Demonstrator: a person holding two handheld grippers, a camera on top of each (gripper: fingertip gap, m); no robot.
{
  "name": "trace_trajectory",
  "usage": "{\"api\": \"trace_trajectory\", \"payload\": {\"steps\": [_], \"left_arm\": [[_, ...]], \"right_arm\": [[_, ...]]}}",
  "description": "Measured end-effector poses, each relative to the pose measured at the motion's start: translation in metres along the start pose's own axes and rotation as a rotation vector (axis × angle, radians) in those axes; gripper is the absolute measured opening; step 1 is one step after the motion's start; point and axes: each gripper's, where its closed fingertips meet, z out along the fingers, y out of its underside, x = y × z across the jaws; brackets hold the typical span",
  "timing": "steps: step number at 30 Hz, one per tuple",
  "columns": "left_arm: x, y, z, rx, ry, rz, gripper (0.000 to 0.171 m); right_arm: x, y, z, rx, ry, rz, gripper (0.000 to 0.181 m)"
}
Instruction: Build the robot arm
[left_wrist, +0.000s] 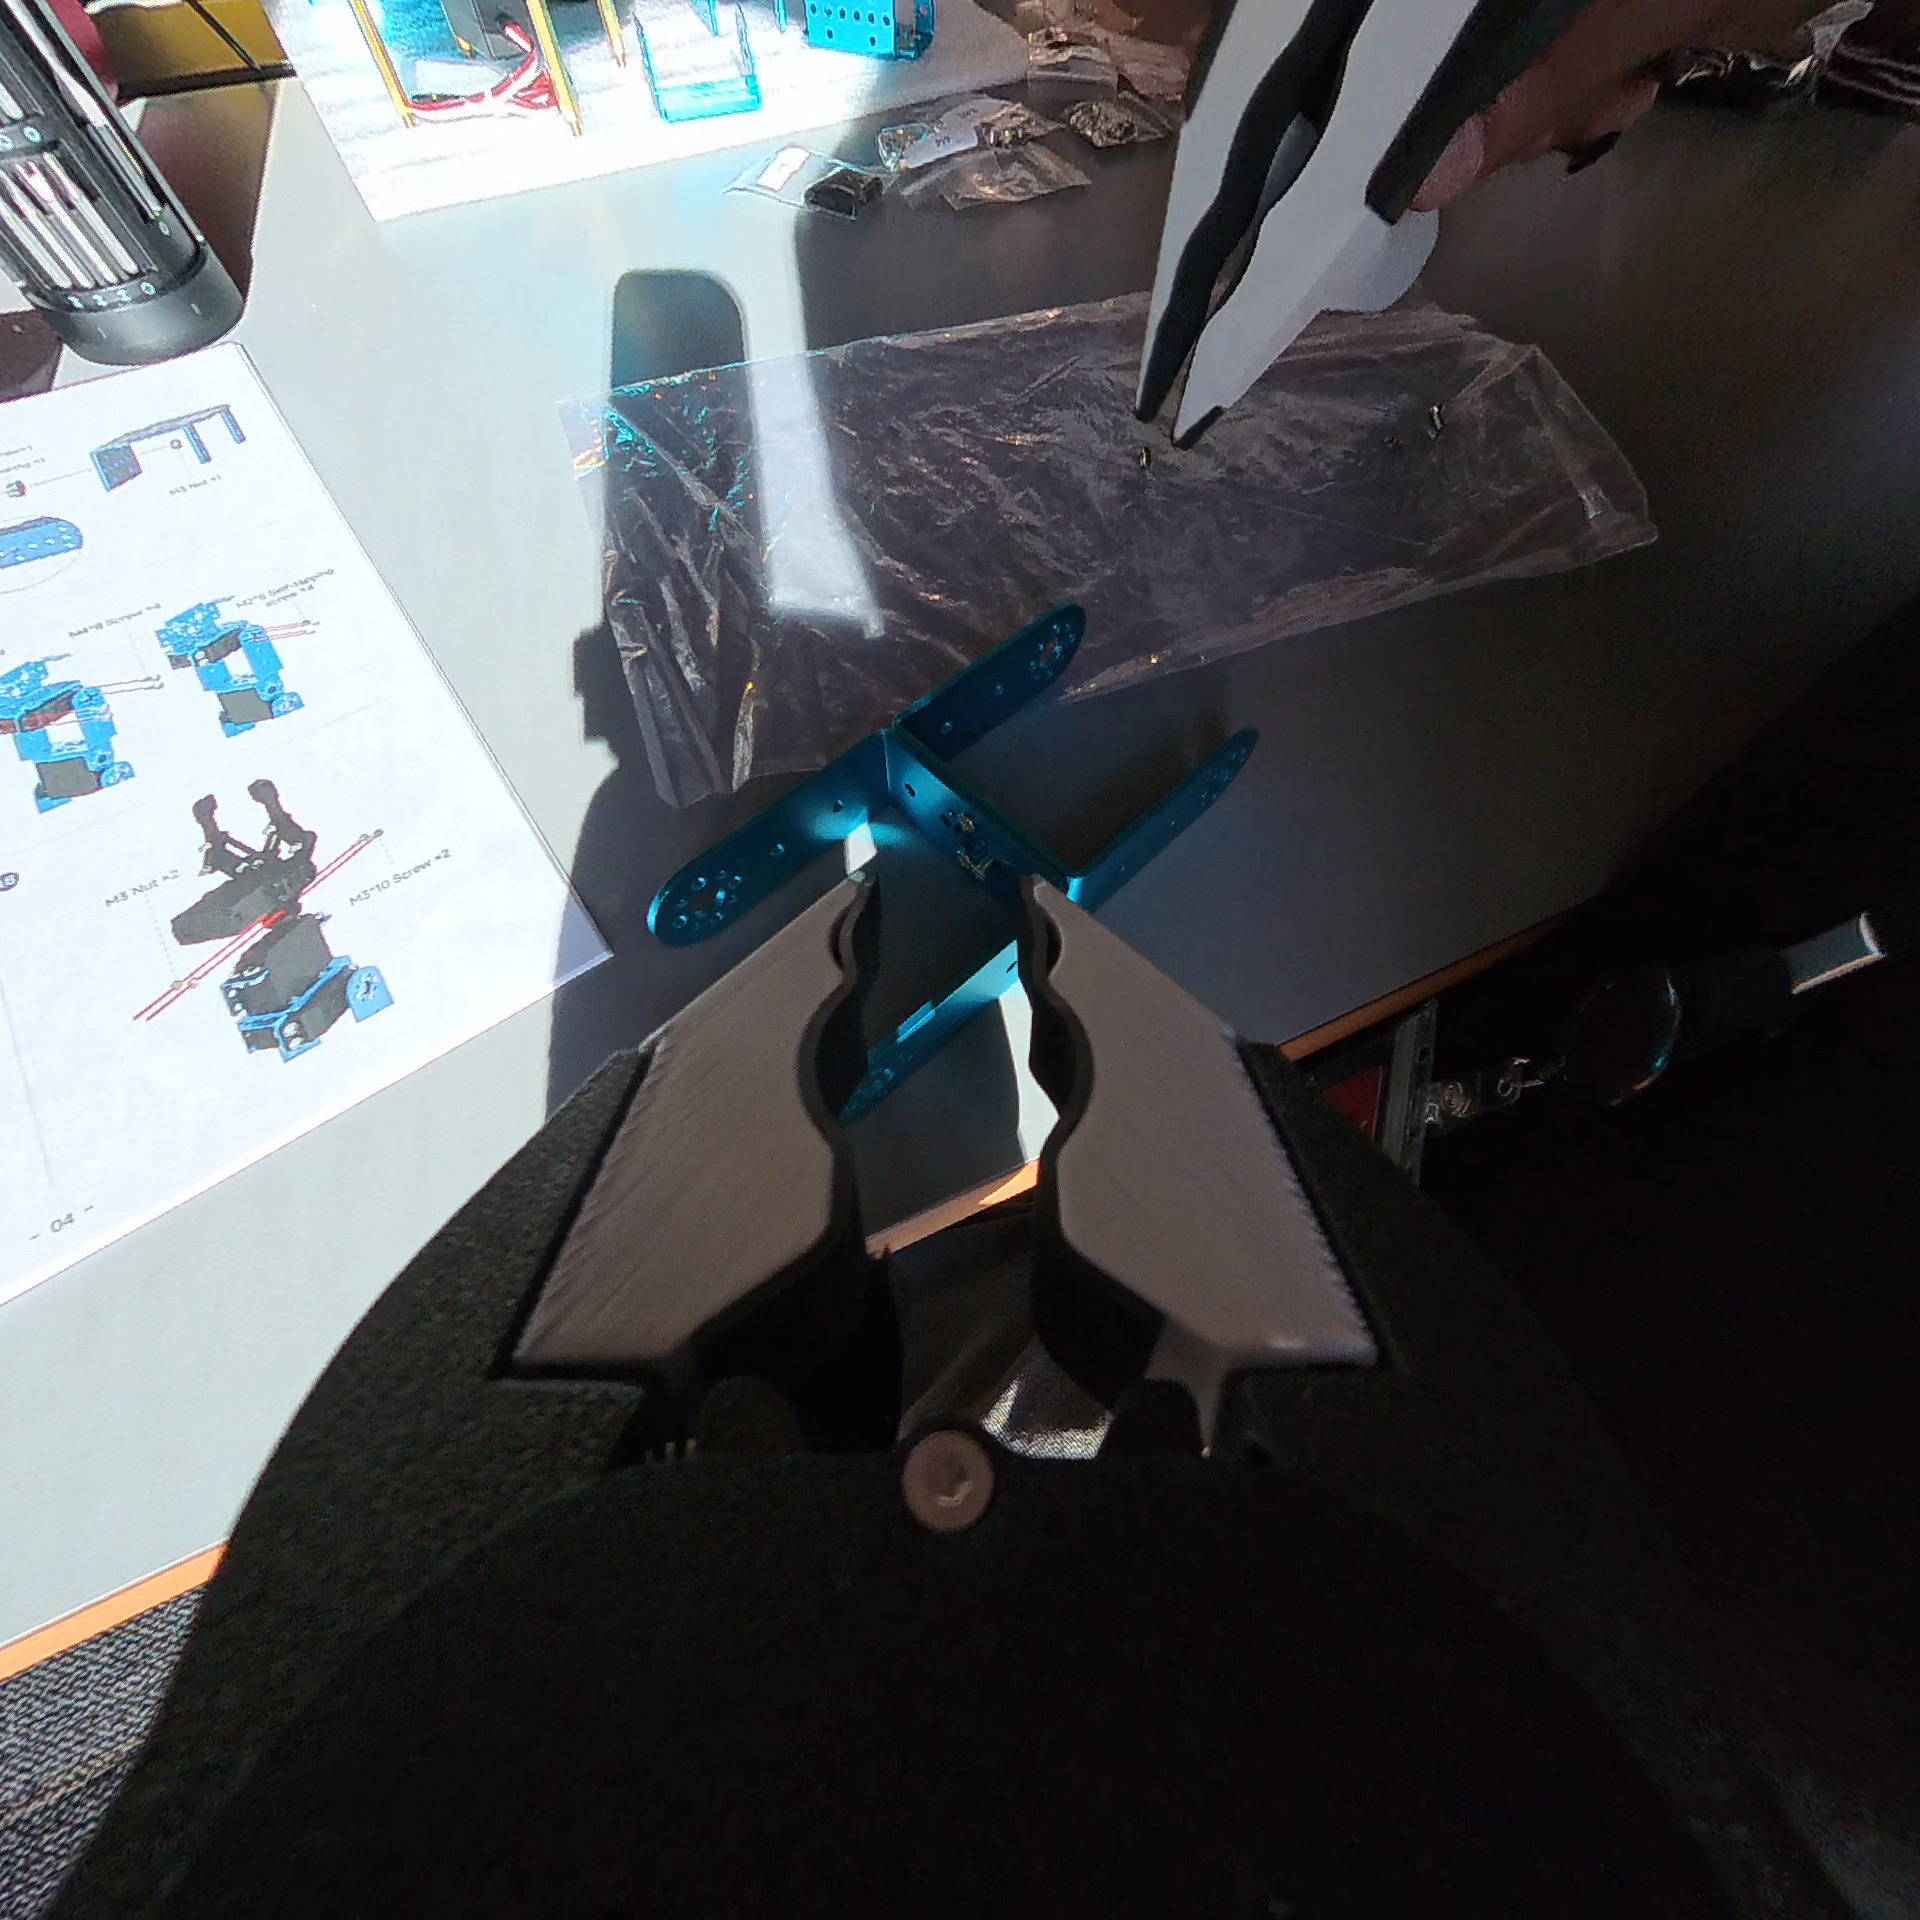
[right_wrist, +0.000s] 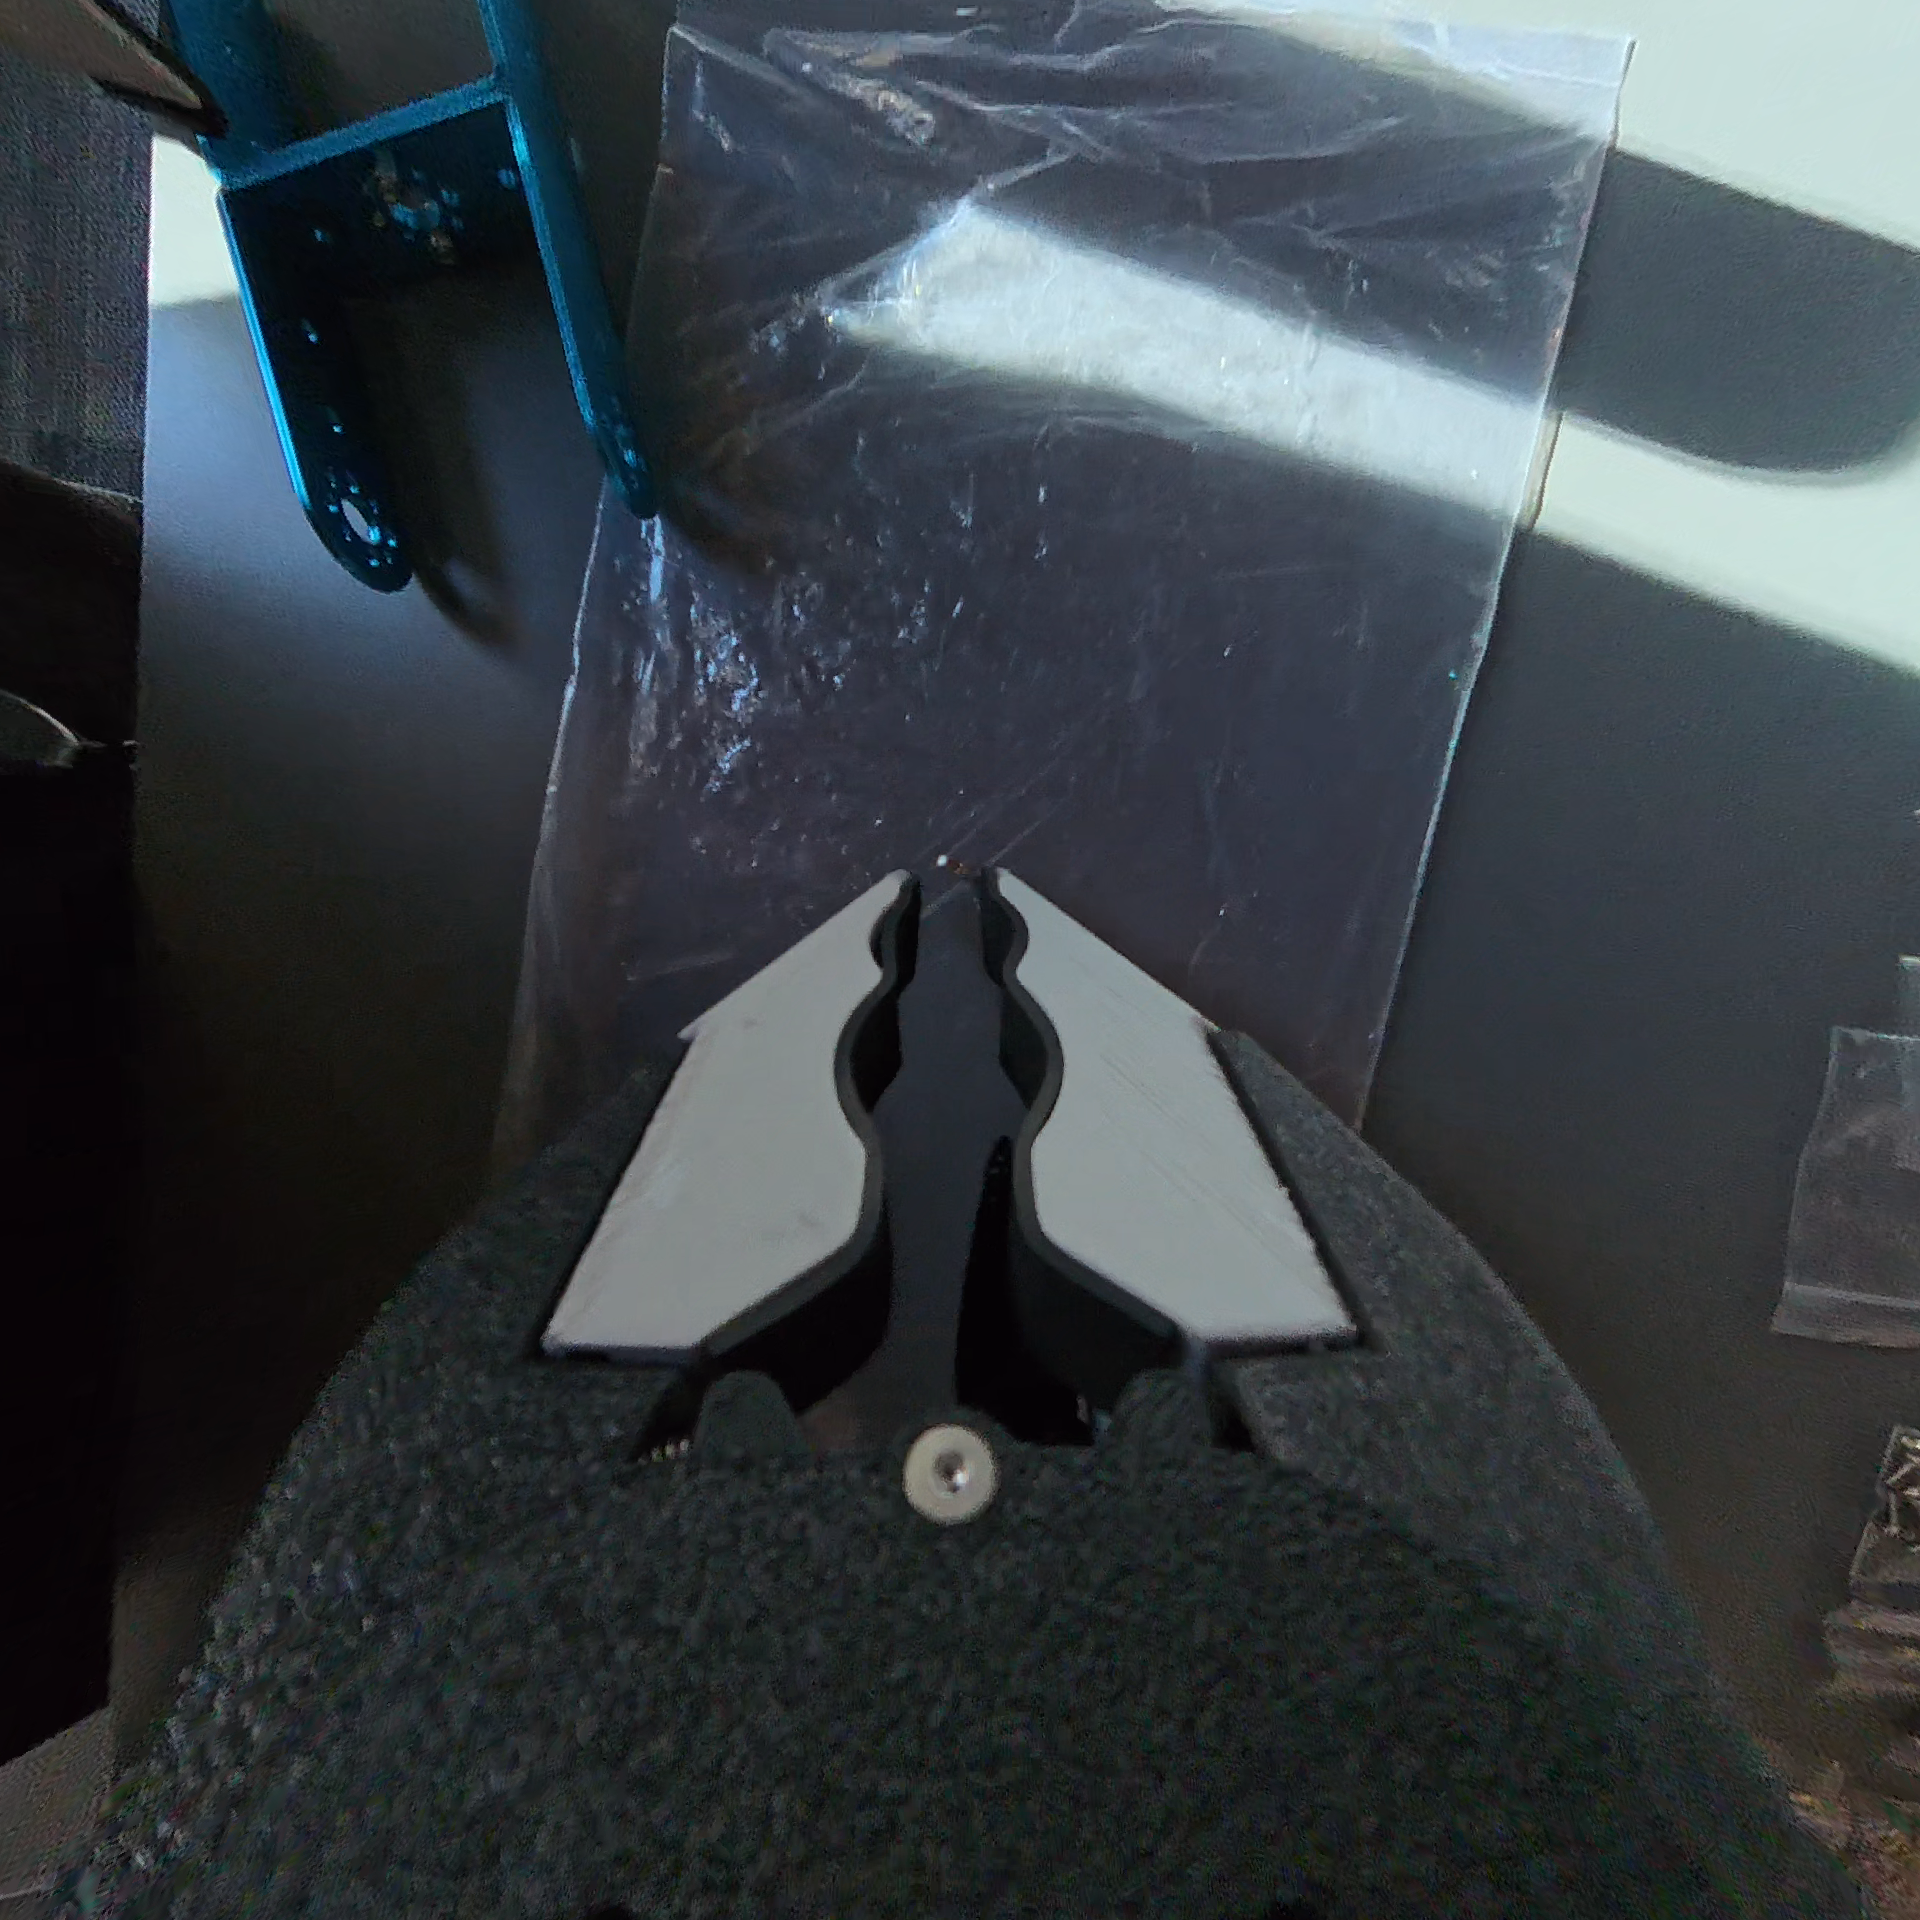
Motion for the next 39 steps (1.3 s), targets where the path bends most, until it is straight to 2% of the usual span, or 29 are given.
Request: {"api": "trace_trajectory", "payload": {"steps": [10,18,39], "left_arm": [[0.0,0.0,0.0,-0.004,0.019,0.005,0.026],[0.001,0.0,0.002,-0.009,0.056,0.013,0.025],[0.001,0.0,0.004,-0.025,0.062,0.01,0.025]], "right_arm": [[-0.001,-0.001,0.001,-0.048,0.134,0.181,0.014],[0.003,0.0,0.0,-0.011,0.202,0.261,0.01],[0.001,0.001,0.008,-0.046,0.195,0.175,0.005]]}}
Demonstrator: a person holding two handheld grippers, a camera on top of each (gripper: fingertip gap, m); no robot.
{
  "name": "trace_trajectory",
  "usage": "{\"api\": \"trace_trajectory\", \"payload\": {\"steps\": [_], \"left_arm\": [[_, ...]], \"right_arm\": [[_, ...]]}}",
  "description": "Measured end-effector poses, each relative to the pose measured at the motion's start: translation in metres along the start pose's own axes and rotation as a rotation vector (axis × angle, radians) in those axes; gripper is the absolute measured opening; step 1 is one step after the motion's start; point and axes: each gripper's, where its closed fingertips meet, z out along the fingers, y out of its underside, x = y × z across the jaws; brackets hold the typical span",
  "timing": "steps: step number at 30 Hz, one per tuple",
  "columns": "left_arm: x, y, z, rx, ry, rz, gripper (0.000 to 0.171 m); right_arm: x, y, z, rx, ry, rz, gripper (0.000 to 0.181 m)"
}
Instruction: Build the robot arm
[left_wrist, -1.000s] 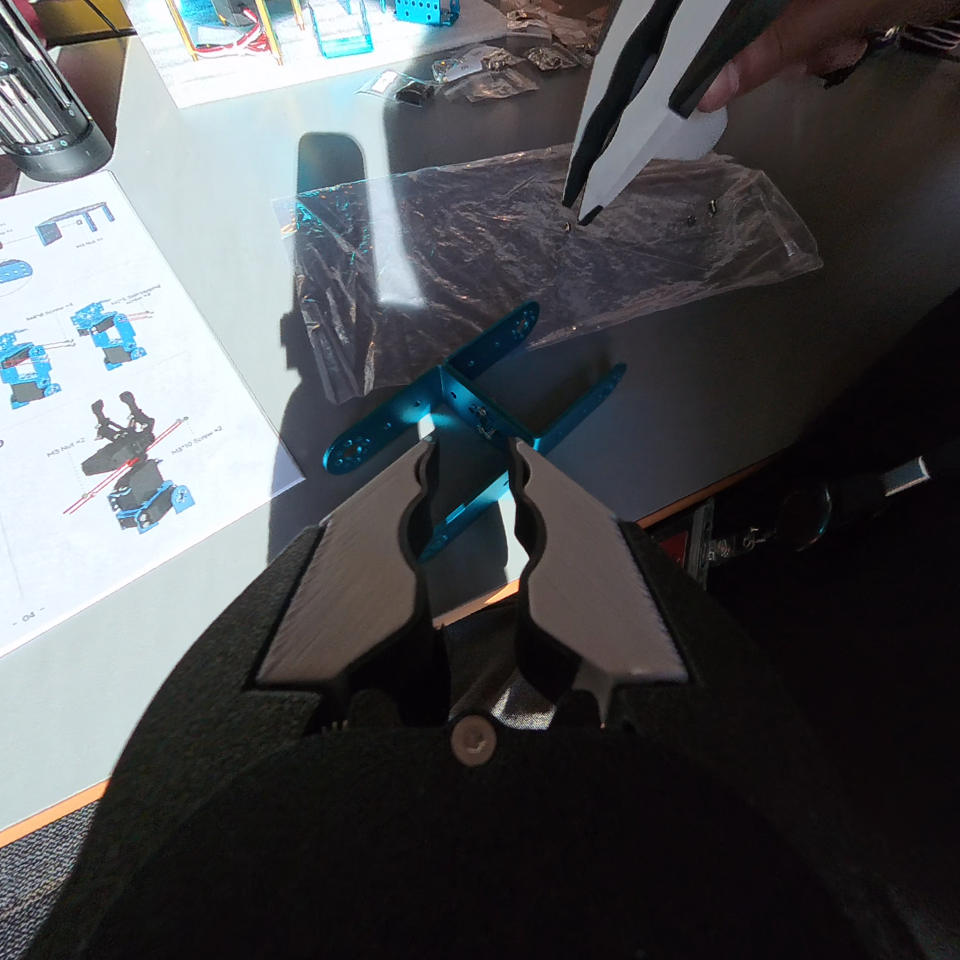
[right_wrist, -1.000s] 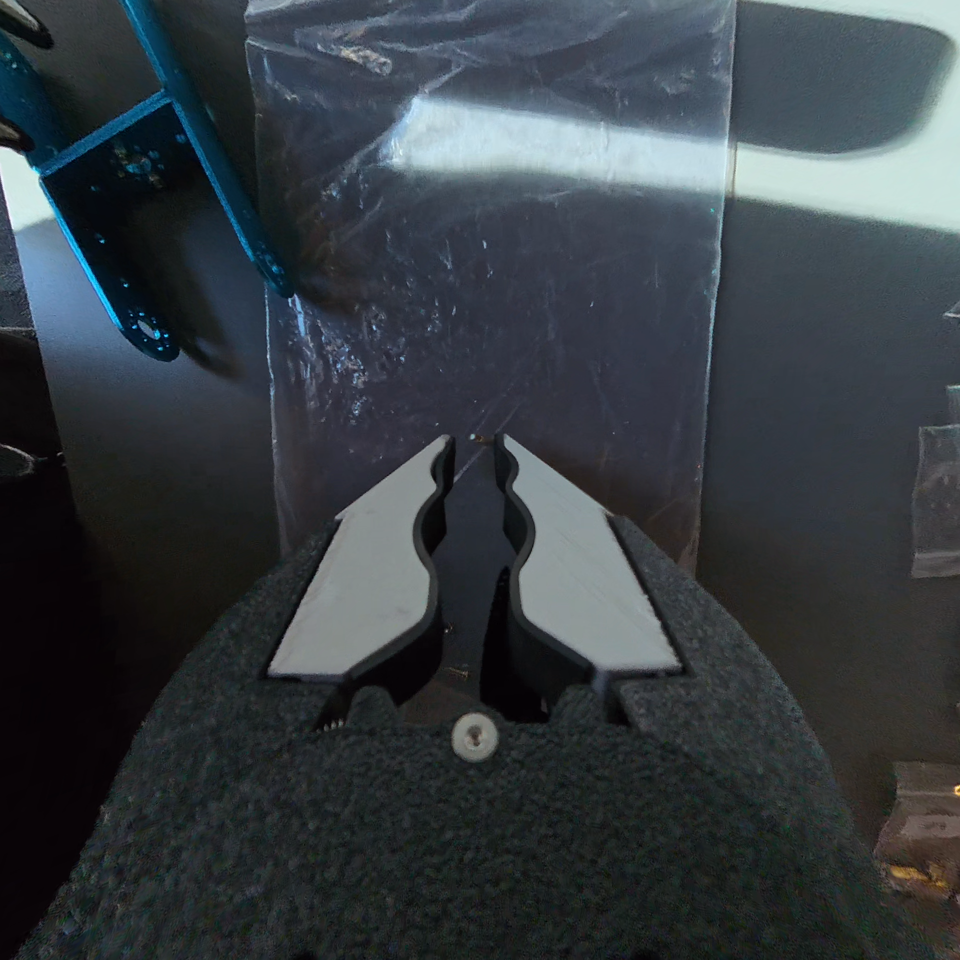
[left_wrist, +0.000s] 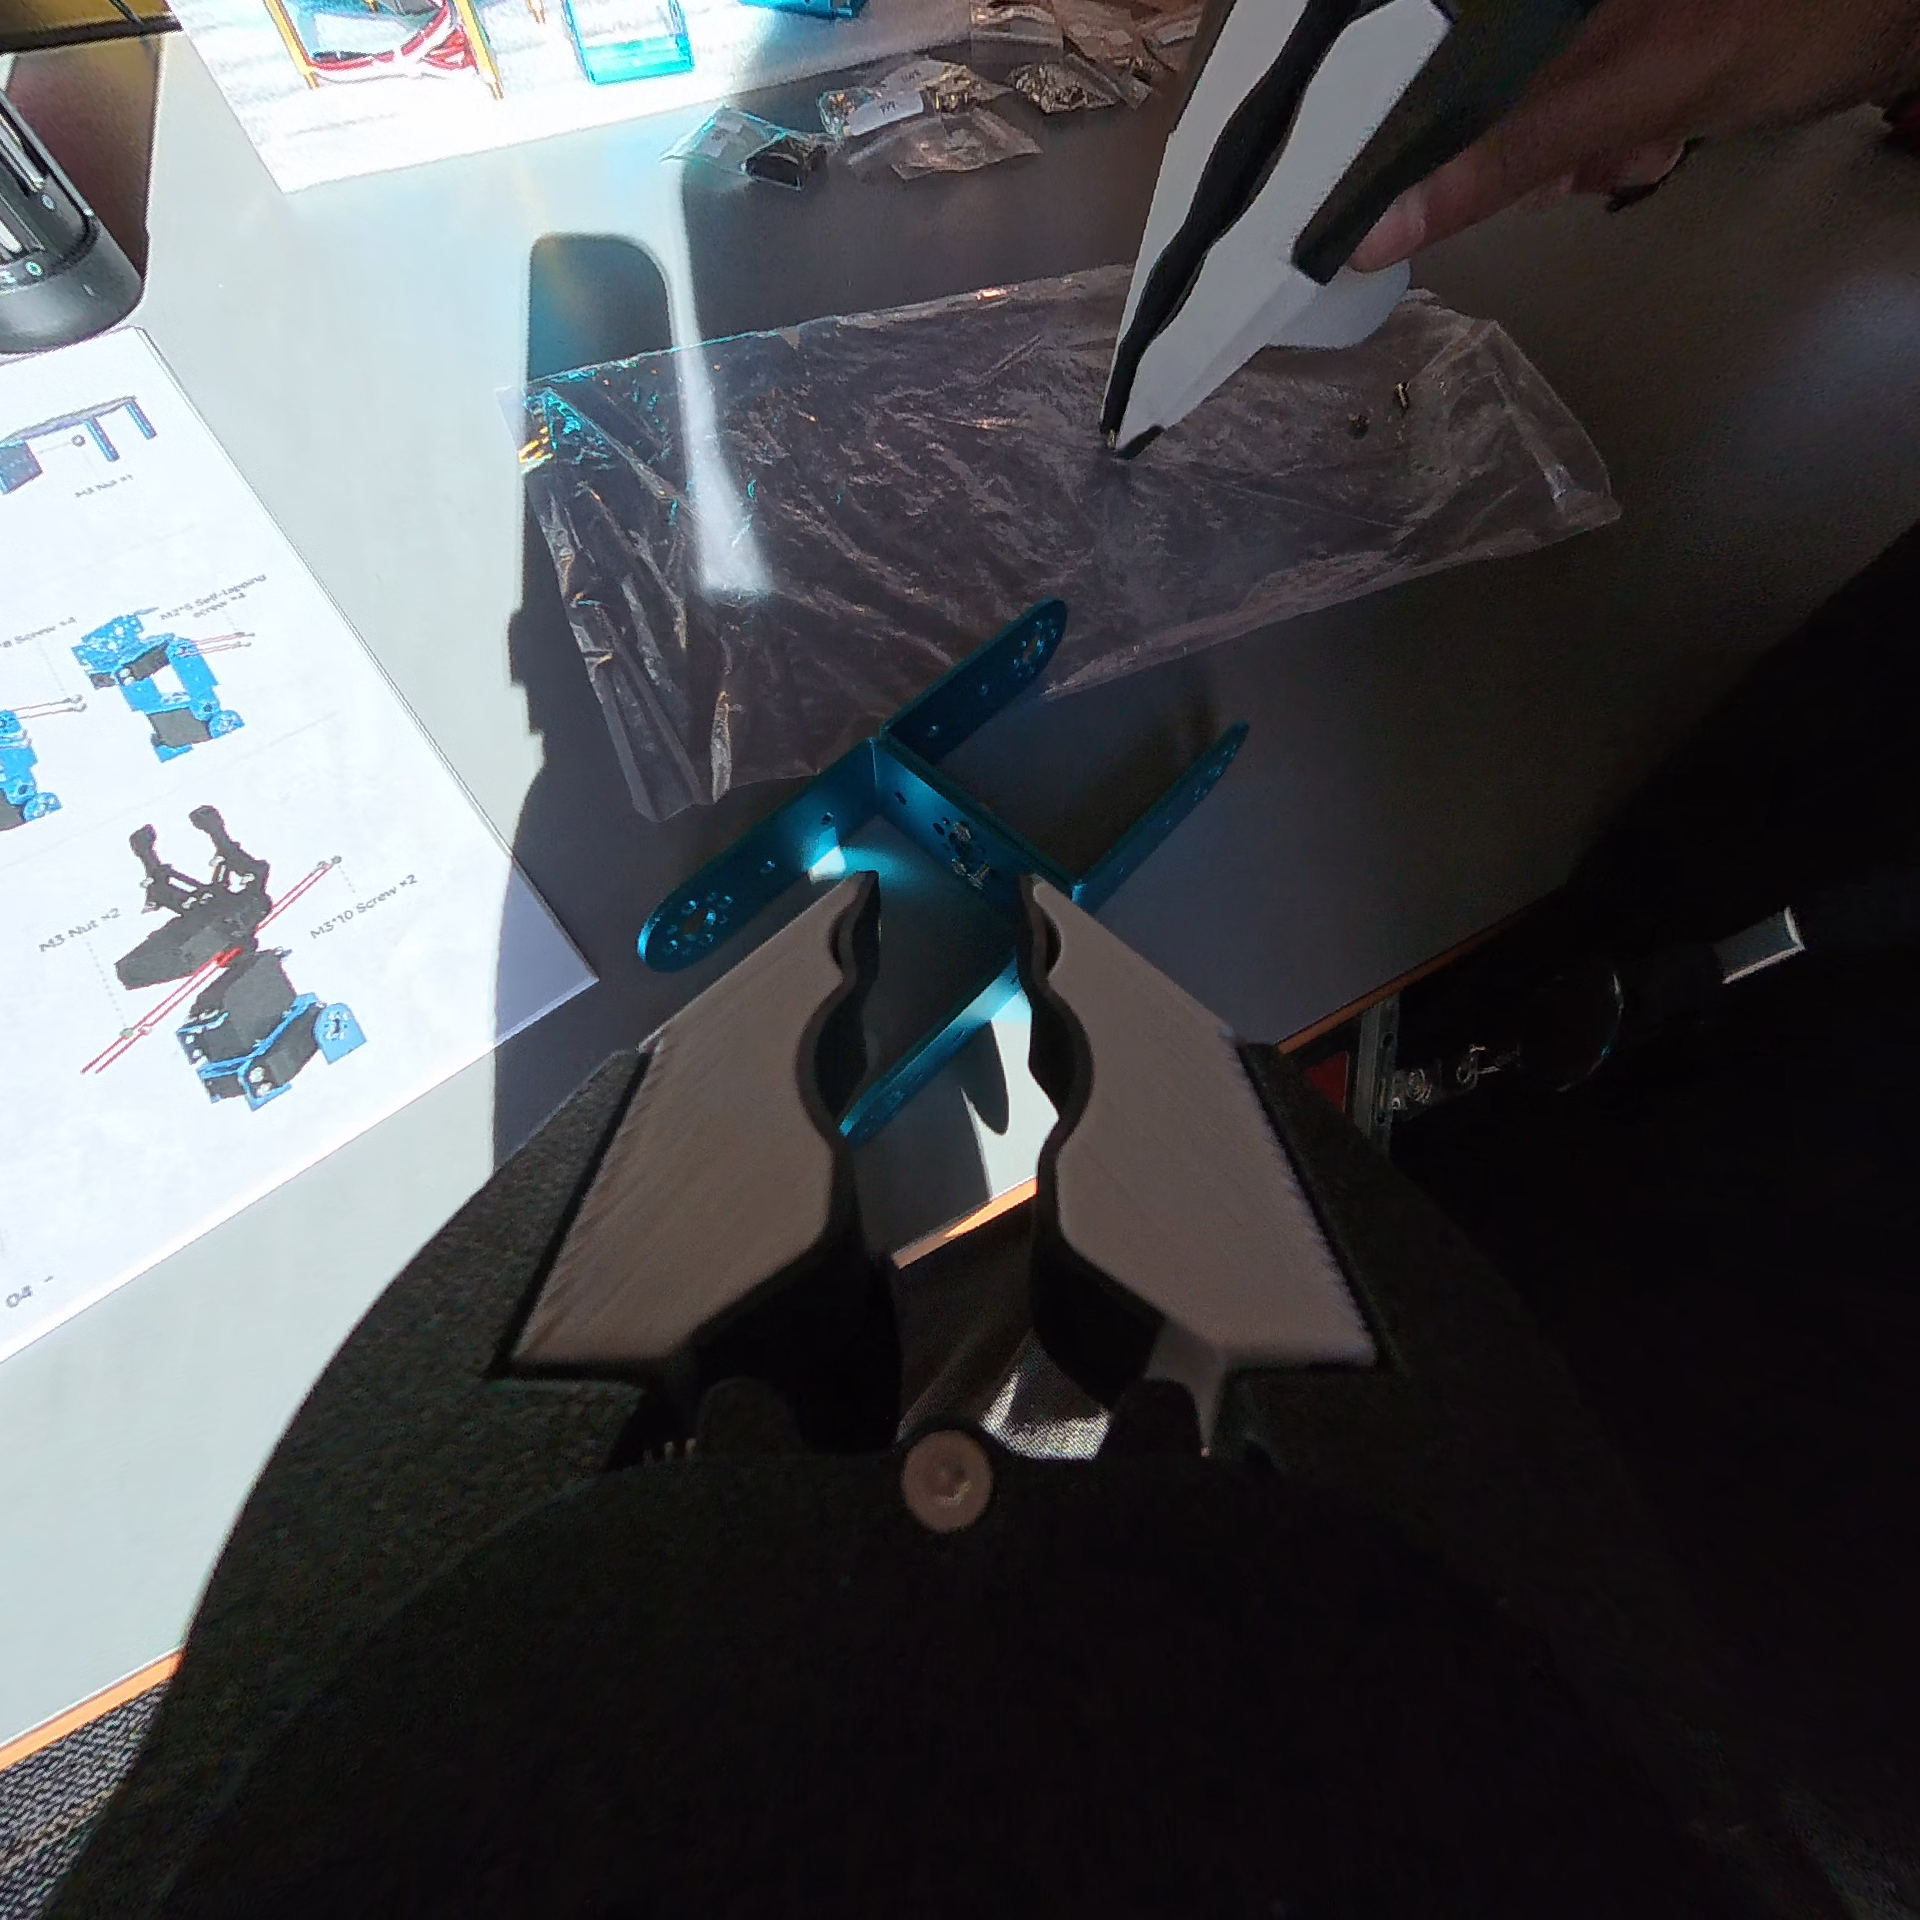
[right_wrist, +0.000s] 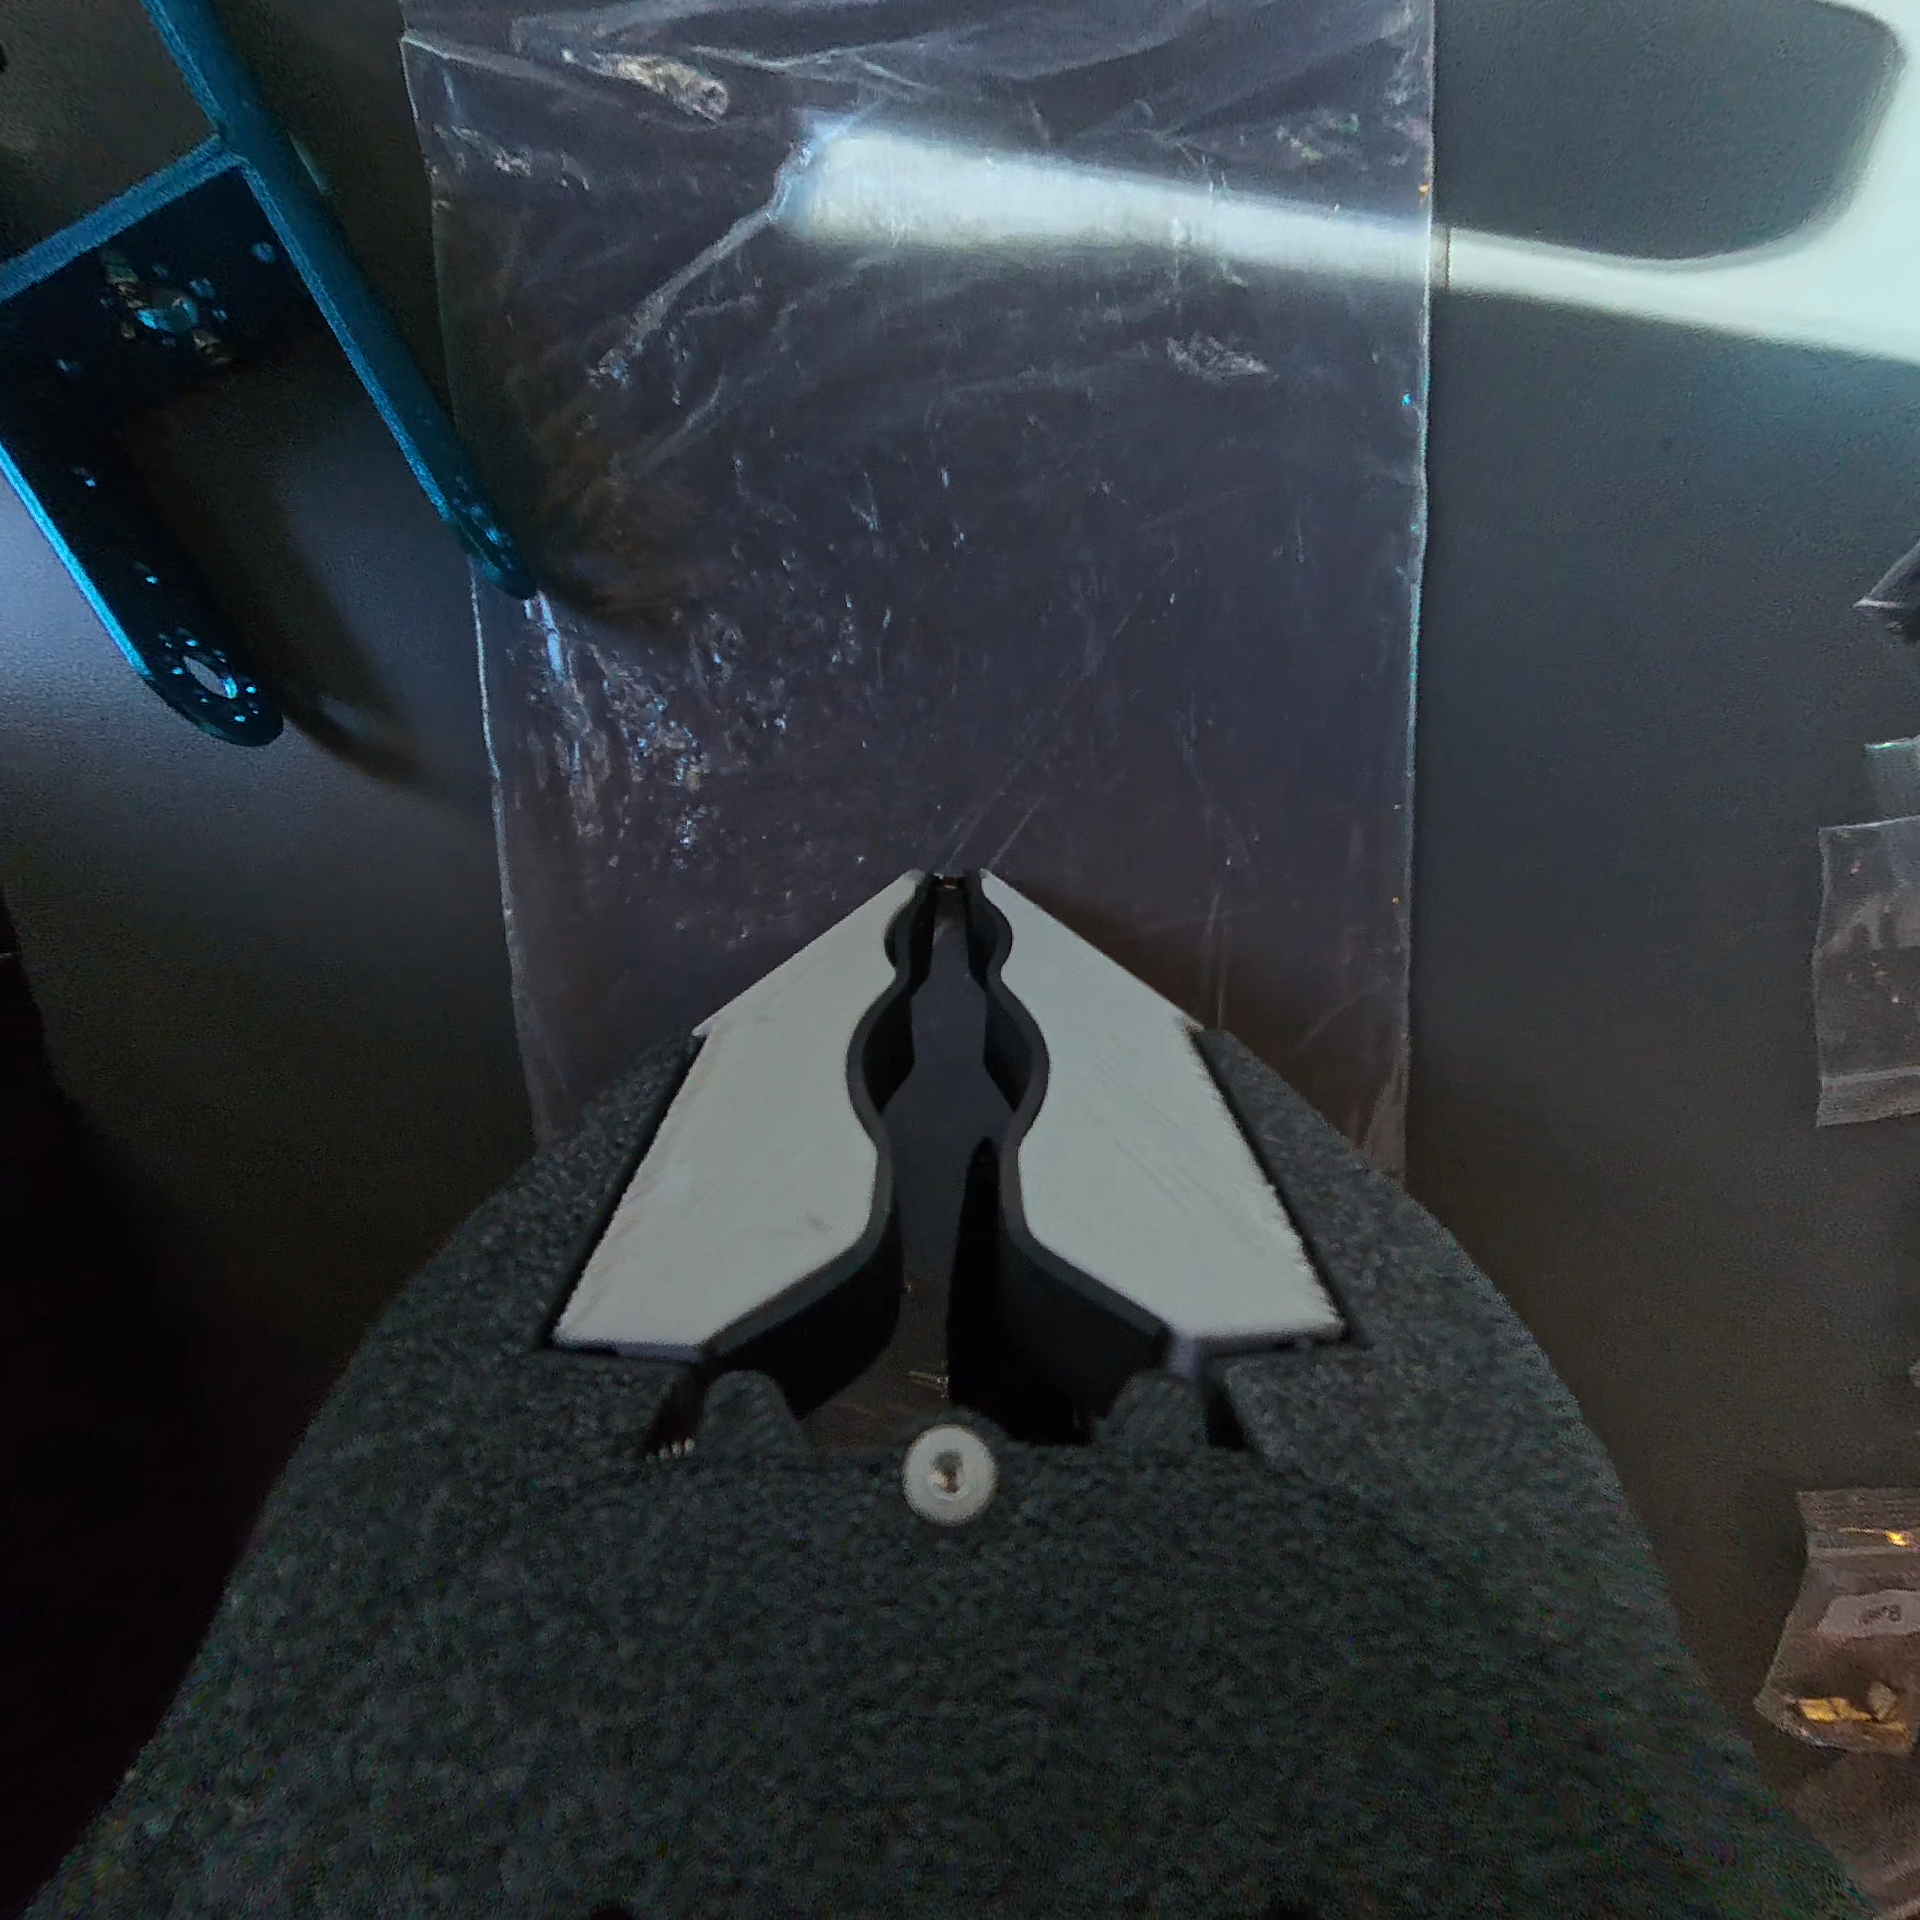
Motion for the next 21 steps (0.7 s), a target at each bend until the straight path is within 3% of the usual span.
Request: {"api": "trace_trajectory", "payload": {"steps": [10,14,17,21], "left_arm": [[0.015,-0.003,-0.006,0.0,0.149,-0.093,0.035],[0.024,-0.001,-0.012,-0.005,0.243,-0.146,0.039],[0.032,0.012,-0.007,-0.068,0.264,-0.101,0.039],[0.035,0.011,-0.002,-0.065,0.28,-0.091,0.041]], "right_arm": [[-0.055,-0.048,-0.017,0.229,-0.157,-0.209,0.004],[-0.084,-0.056,-0.013,0.255,-0.253,-0.267,0.004],[-0.103,-0.059,-0.005,0.247,-0.319,-0.304,0.004],[-0.121,-0.067,0.008,0.234,-0.371,-0.345,0.005]]}}
